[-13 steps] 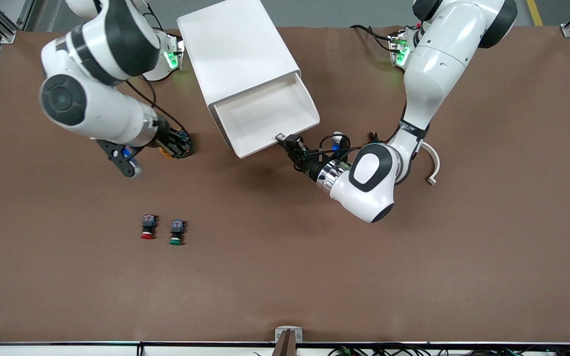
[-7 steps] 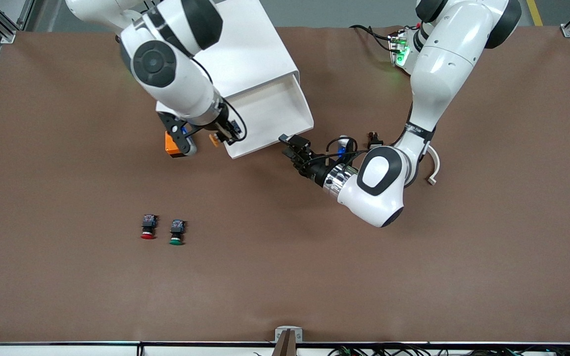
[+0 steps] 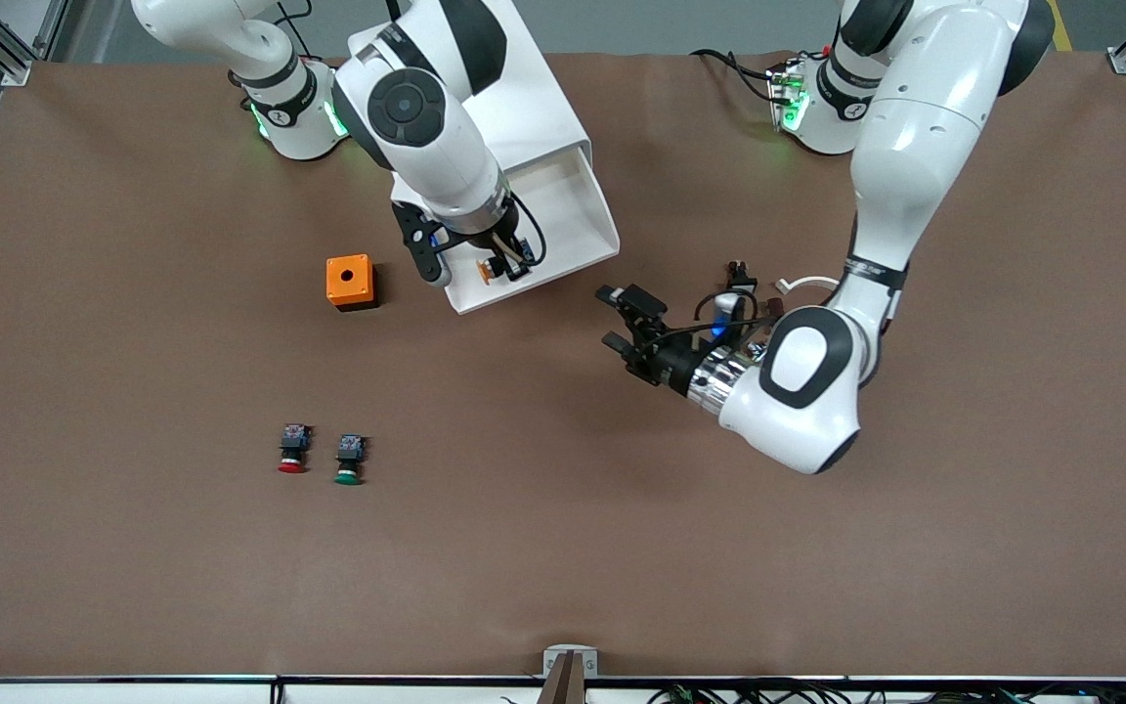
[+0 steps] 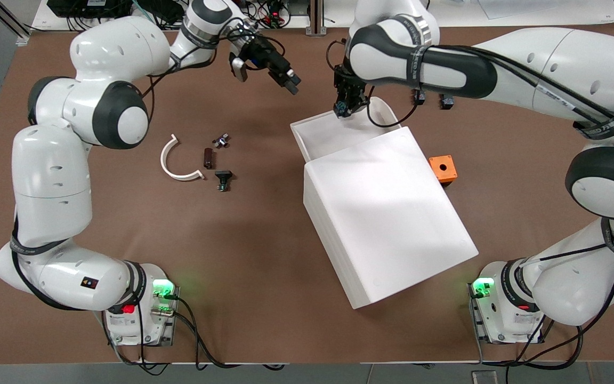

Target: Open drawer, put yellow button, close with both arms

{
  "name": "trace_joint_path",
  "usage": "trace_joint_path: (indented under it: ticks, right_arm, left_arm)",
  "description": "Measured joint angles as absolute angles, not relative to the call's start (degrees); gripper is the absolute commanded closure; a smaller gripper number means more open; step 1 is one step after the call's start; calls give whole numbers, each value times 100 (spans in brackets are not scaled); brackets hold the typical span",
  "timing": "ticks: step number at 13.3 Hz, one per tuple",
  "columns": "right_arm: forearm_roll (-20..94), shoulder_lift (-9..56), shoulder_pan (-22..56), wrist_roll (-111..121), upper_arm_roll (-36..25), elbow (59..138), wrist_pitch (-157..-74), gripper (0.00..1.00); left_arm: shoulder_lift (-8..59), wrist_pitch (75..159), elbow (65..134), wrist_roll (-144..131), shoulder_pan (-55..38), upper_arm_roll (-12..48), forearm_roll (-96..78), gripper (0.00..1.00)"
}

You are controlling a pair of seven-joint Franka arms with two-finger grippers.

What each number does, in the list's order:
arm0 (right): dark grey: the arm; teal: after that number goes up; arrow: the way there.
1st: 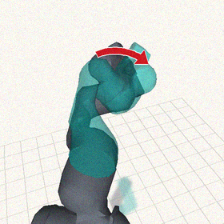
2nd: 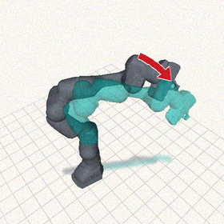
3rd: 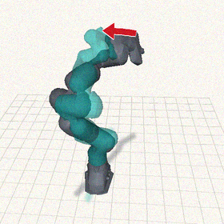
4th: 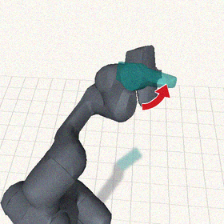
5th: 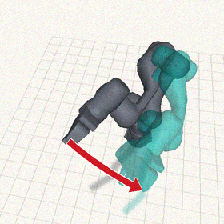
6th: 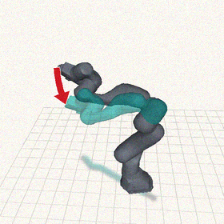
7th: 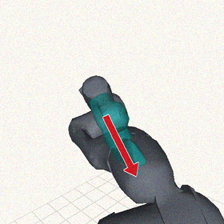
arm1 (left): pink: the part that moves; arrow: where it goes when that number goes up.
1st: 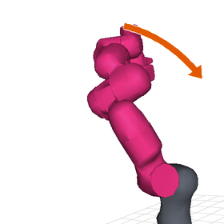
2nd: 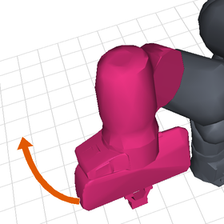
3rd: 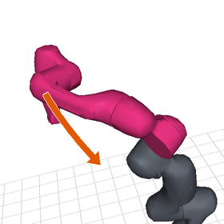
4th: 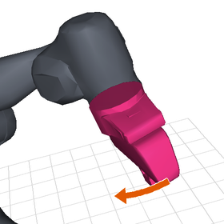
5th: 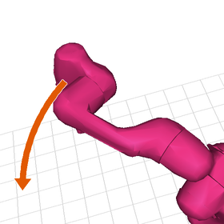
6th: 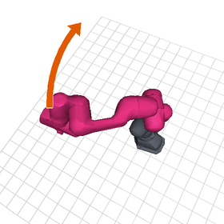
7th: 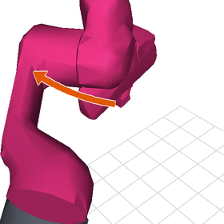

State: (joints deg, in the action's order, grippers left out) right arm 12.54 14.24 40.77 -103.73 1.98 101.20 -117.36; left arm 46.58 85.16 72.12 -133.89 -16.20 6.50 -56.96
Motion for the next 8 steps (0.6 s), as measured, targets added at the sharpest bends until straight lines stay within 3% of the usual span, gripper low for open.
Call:
trace_joint_path:
  ticks: [1, 2, 3, 8]
  right_arm:
    - [1214, 1479, 4154, -10535, 198, 10142, -11825, 57]
    - [1201, 1508, 4186, -10620, 196, 10146, -11859, 14]
    - [1199, 1516, 4191, -10656, 194, 10146, -11865, 0]
    - [1183, 1485, 4096, -10664, 63, 10031, -11869, 0]
  left_arm:
    - [4656, 8489, 7203, -13130, -1516, 650, -5318, 1]
    - [4645, 8486, 7195, -12912, -1477, 650, -5016, 1]
    - [4620, 8485, 7187, -12665, -1459, 650, -4706, 1]
    - [4412, 8485, 7176, -11477, -1339, 637, -4010, 1]
